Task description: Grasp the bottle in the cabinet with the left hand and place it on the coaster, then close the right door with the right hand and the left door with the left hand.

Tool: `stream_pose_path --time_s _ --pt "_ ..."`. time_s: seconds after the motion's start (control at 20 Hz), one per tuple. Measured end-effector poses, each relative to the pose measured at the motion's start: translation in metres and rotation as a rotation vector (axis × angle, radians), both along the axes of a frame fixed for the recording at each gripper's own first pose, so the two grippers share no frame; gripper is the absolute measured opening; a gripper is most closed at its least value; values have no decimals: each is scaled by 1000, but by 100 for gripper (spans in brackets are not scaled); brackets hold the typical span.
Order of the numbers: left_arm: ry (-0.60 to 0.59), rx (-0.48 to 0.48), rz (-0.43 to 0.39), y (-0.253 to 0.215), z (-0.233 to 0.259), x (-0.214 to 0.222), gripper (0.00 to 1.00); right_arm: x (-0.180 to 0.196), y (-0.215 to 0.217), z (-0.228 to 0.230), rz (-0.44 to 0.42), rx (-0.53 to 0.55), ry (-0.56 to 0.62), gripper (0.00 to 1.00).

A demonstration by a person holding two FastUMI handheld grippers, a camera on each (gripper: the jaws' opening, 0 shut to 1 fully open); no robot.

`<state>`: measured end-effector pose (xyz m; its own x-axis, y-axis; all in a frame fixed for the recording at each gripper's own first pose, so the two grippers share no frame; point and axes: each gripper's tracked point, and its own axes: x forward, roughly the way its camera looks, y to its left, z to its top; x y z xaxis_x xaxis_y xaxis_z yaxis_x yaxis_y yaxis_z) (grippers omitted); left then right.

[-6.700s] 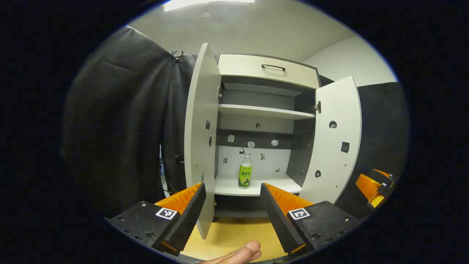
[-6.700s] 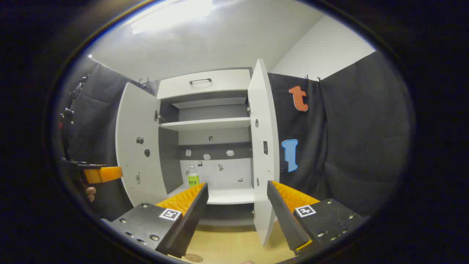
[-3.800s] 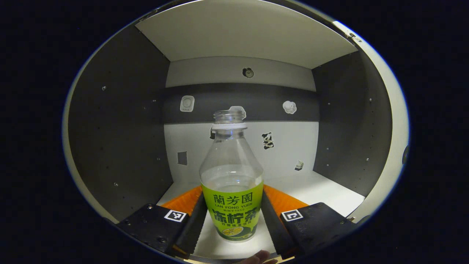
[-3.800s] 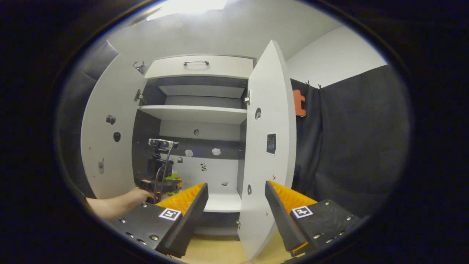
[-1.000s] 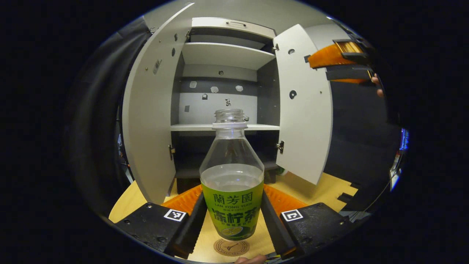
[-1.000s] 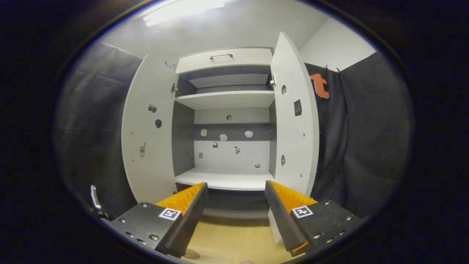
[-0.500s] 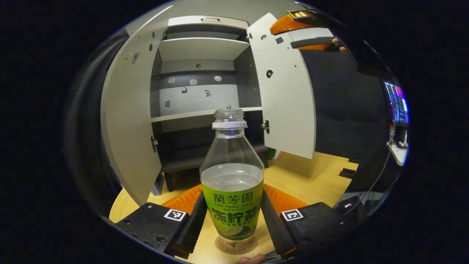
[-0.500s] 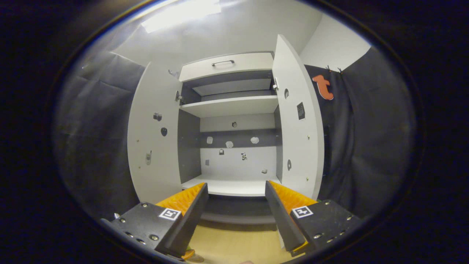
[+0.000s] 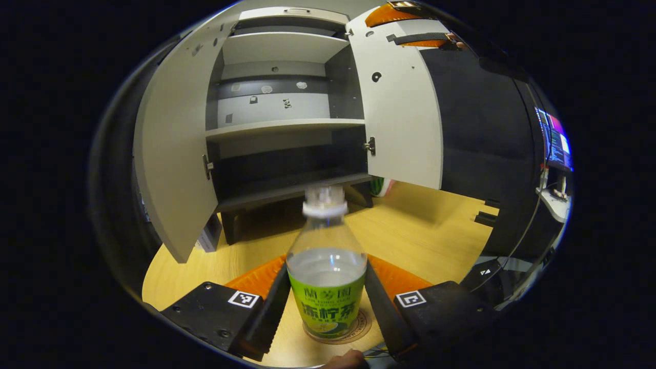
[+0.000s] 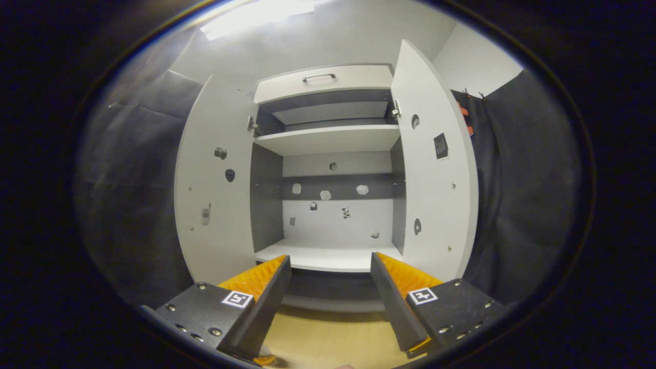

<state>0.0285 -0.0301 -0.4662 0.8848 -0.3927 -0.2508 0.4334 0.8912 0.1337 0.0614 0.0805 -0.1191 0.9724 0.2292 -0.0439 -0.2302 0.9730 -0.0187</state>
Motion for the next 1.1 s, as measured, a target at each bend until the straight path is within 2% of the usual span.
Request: stream_pose_path --time_s 0.05,0.2,0.45,0.65,0.9,1.1 --pt "7 -4 -1 1 -5 -1 82 1 5 -5 8 -8 14 94" --pt "-6 31 -6 5 -3 -1 82 7 13 -17 10 -36 45 94" --pt "-33 19 -62 -2 11 -8 83 10 15 -21 22 -9 56 95" --pt "-29 31 -22 7 21 -8 95 0 0 -25 -3 -6 64 95" --pt "-60 70 13 13 32 -10 95 -27 -23 -12 7 12 42 95" --pt "-65 106 56 21 40 -13 95 -45 -52 -7 -28 15 24 94"
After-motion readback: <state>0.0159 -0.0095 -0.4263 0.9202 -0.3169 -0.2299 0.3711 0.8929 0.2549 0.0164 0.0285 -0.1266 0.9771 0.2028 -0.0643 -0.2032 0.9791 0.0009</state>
